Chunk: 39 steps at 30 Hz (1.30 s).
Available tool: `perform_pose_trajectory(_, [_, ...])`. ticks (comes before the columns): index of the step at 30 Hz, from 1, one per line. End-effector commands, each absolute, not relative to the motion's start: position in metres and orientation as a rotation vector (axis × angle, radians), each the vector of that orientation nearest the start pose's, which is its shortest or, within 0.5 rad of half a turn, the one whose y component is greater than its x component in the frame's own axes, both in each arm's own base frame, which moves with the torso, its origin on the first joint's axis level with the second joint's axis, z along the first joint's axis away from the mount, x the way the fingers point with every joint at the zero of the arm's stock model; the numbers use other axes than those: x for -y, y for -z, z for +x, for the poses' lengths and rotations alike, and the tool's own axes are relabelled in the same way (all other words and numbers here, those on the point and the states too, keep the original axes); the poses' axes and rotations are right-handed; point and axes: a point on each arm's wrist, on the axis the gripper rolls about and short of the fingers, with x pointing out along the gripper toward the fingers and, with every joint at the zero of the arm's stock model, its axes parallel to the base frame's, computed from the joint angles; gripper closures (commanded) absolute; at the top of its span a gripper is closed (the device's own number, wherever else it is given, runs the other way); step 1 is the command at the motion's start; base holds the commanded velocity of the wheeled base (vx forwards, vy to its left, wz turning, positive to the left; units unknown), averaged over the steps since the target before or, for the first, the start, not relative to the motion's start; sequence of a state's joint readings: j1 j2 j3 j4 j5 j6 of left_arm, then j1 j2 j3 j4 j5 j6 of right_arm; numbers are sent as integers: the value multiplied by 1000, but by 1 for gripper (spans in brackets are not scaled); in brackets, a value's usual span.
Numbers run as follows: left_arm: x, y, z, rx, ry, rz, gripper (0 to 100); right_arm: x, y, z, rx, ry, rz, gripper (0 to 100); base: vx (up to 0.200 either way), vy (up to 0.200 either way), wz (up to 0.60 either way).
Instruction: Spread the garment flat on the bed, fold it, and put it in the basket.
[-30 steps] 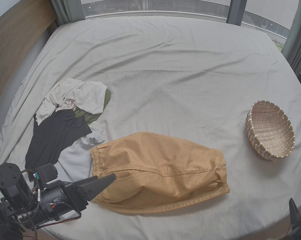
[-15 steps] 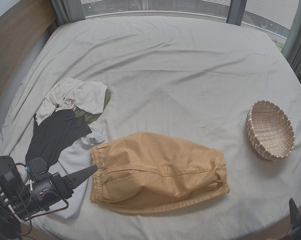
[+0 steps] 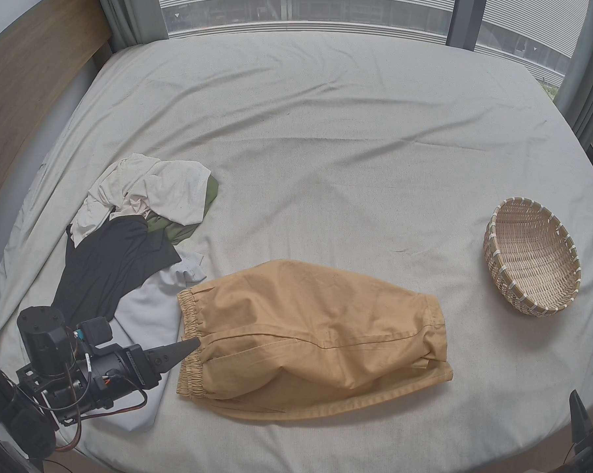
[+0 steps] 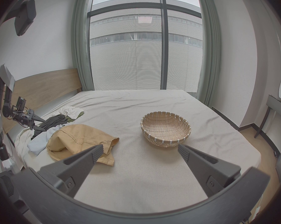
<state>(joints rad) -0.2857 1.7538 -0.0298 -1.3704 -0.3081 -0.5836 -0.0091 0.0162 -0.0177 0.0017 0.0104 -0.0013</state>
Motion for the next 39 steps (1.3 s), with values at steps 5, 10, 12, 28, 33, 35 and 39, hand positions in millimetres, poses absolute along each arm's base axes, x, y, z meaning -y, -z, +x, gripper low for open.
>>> perform_pose_trajectory(5, [66, -48, 204, -582, 446, -563, 0, 0, -76, -22, -12, 0, -1, 0, 0, 0, 0])
perform_pose_trajectory(10, [67, -36, 205, -619, 436, -558, 0, 0, -76, -22, -12, 0, -1, 0, 0, 0, 0])
perform_pose_trajectory(12, [67, -35, 205, -624, 433, -557, 0, 0, -76, -22, -12, 0, -1, 0, 0, 0, 0])
perform_pose_trajectory(28, [76, -26, 216, -641, 456, -556, 0, 0, -76, -22, -12, 0, -1, 0, 0, 0, 0])
perform_pose_trajectory(33, [85, -30, 214, -630, 496, -550, 0, 0, -76, -22, -12, 0, 0, 0, 0, 0, 0])
perform_pose_trajectory(35, [86, -32, 214, -626, 504, -549, 0, 0, -76, -22, -12, 0, 0, 0, 0, 0, 0])
perform_pose_trajectory(39, [88, -40, 211, -597, 525, -549, 0, 0, -76, -22, -12, 0, 0, 0, 0, 0, 0])
